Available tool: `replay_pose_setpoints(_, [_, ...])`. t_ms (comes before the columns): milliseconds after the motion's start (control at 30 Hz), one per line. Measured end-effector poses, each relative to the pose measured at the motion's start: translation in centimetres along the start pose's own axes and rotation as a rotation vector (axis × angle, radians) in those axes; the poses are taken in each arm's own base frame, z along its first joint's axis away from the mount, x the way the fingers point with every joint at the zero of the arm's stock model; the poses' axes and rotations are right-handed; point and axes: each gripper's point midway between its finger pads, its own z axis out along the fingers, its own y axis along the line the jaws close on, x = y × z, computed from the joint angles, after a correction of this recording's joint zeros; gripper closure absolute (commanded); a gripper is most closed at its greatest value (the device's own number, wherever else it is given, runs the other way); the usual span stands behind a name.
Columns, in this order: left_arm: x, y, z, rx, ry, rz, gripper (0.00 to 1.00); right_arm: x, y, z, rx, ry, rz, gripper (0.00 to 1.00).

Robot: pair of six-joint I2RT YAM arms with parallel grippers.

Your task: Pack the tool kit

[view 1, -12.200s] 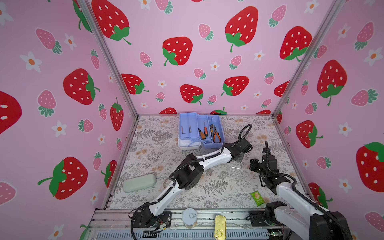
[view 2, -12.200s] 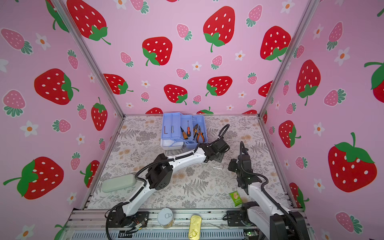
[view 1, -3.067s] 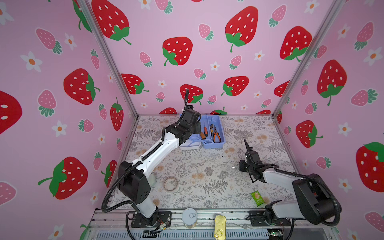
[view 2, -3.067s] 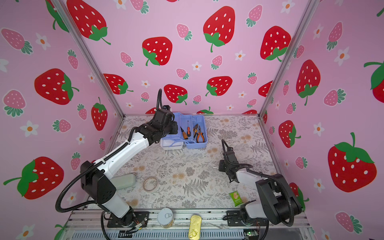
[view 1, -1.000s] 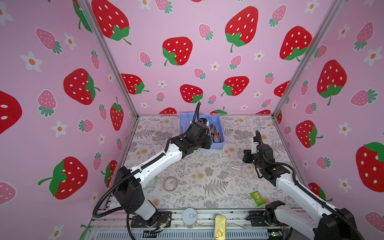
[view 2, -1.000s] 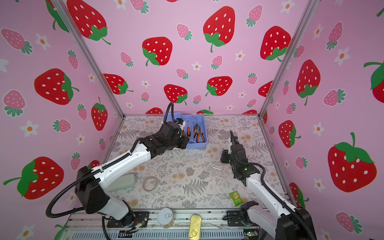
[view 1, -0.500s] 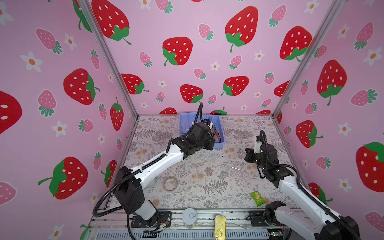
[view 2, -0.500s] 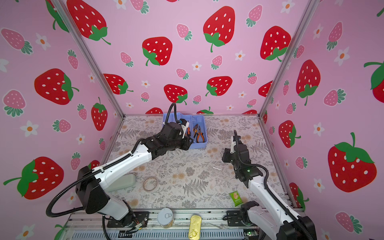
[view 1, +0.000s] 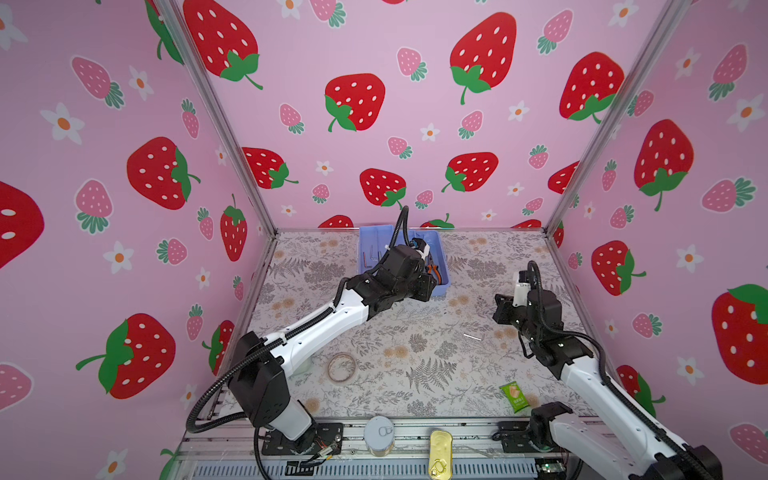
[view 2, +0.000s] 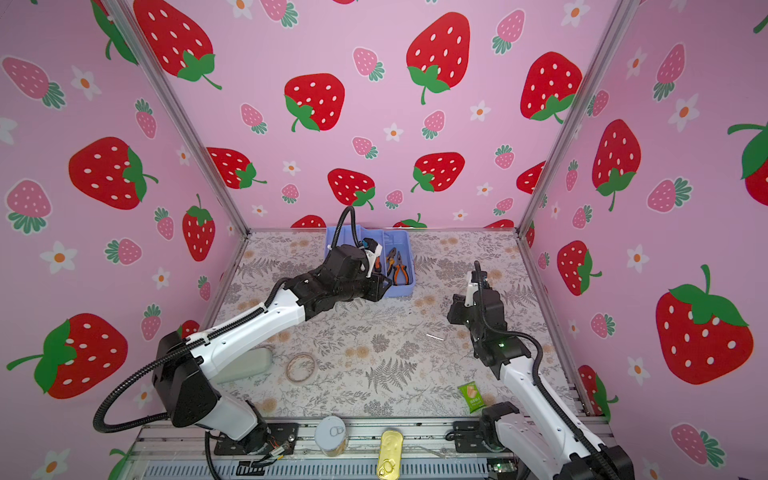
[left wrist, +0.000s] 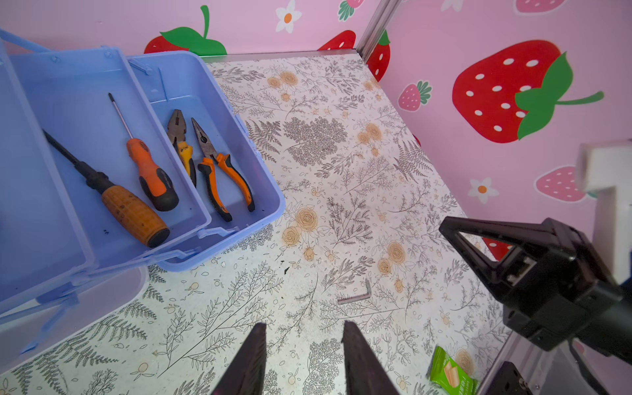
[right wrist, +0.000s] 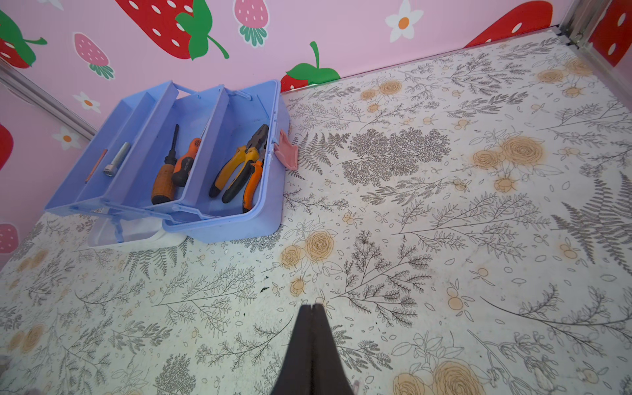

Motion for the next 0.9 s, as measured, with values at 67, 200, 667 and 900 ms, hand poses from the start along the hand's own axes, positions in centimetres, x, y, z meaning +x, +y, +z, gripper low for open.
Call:
replay_pose_setpoints(67, [0.4,-0.6,0.4,0.014,0.013,0.012,0.48,-0.4,0.1,-0.3,-0.008,-0.018,0.002,1.00])
replay_pose_setpoints(200, [1.4,-1.5,1.0,0.044,0.039,0.028,0.46,-0.7,0.2,-0.4,-0.027,-0.026,0.008,1.00])
replay_pose_setpoints(667, [2.5,-2.4,2.2,0.090,0.079,0.026,0.47,3.3,-0.7,1.6,-0.032,0.133,0.044,0.84])
replay_pose_setpoints(900, [3.4,-1.6,3.2,0.052,0.109,0.016,0.48,11.6,-3.2,2.5,0.050,0.371,0.109,0.59])
